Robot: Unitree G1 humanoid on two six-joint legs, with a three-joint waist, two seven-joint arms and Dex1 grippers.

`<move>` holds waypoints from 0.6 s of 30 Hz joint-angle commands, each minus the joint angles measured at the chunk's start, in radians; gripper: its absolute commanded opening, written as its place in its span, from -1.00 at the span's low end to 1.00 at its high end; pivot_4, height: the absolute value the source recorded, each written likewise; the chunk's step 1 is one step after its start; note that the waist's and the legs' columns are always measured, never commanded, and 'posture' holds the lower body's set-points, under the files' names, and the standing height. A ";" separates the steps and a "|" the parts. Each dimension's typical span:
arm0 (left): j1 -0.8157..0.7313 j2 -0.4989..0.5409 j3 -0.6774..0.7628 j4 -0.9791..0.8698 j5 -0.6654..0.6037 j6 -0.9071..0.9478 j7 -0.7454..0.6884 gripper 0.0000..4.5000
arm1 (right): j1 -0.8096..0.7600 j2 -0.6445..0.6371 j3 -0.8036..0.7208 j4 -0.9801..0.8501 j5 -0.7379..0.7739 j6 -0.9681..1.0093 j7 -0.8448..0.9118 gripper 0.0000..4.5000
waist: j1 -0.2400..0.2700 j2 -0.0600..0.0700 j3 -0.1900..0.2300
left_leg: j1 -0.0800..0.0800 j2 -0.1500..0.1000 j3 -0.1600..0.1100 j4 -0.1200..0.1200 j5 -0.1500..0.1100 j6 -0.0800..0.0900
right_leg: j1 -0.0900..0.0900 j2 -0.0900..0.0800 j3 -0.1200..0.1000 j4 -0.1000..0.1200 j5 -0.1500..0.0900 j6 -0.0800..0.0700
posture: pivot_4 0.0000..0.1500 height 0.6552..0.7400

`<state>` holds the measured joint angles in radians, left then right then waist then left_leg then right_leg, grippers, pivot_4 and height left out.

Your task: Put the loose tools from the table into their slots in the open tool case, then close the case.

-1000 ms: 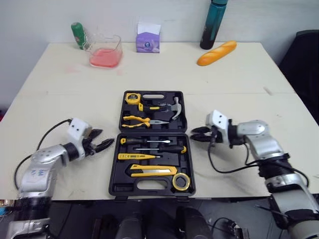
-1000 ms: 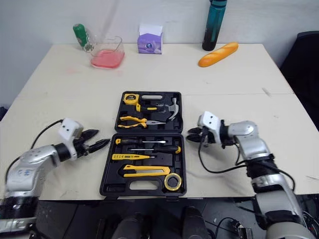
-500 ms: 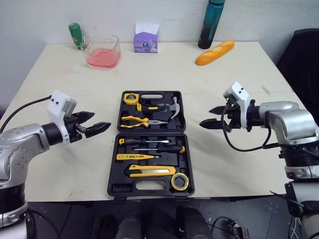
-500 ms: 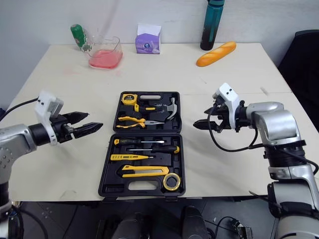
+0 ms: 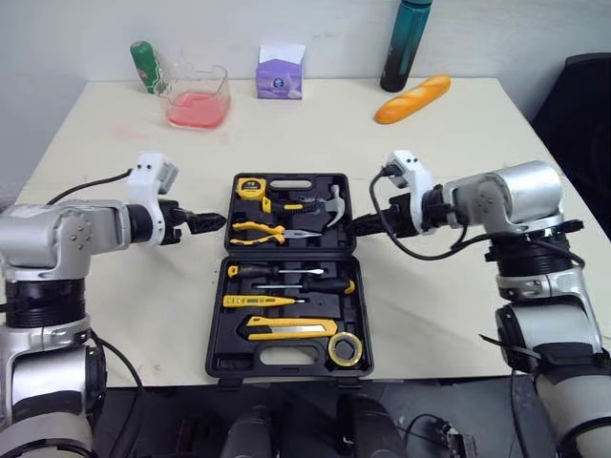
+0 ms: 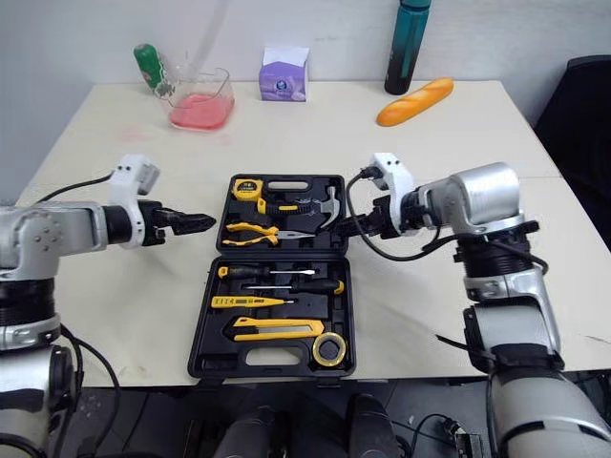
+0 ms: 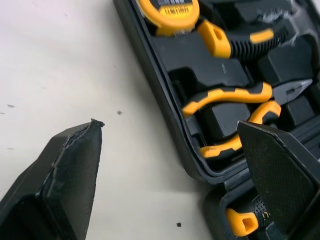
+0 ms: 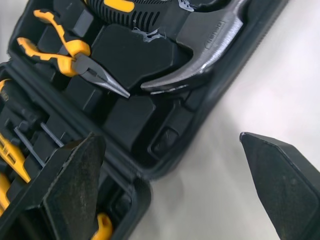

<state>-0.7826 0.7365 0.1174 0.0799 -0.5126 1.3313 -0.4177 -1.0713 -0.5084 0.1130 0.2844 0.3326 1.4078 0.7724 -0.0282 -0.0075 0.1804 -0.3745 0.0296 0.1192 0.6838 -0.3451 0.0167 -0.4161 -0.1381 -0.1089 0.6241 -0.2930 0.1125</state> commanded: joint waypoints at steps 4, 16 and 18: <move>-0.072 -0.045 -0.033 0.099 0.069 -0.065 0.001 1.00 | -0.022 0.029 -0.015 0.013 -0.005 -0.034 -0.084 0.98 | 0.000 0.000 0.000 | 0.000 0.000 0.000 0.000 0.000 0.000 | 0.000 0.002 0.001 0.000 0.000 0.000 | 1.00 1.00; -0.084 -0.065 -0.081 0.131 0.108 -0.062 -0.023 1.00 | 0.003 0.059 -0.038 -0.005 0.013 -0.029 -0.153 0.98 | -0.003 0.000 0.000 | 0.000 0.001 0.001 0.000 0.001 -0.002 | -0.002 0.004 0.003 0.001 0.000 0.000 | 1.00 1.00; -0.084 -0.066 -0.092 0.139 0.121 -0.062 -0.017 1.00 | 0.008 0.062 -0.039 -0.011 0.016 -0.026 -0.162 0.98 | -0.003 0.000 0.000 | 0.000 0.001 0.001 0.000 0.001 -0.002 | -0.002 0.004 0.003 0.001 0.000 0.000 | 1.00 1.00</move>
<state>-0.8491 0.6686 0.0177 0.2167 -0.4110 1.2746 -0.4381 -1.0602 -0.4514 0.1064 0.3146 0.3347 1.3766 0.6191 -0.0307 -0.0075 0.1804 -0.3747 0.0303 0.1203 0.6838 -0.3444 0.0147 -0.4176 -0.1342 -0.1059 0.6248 -0.2930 0.1125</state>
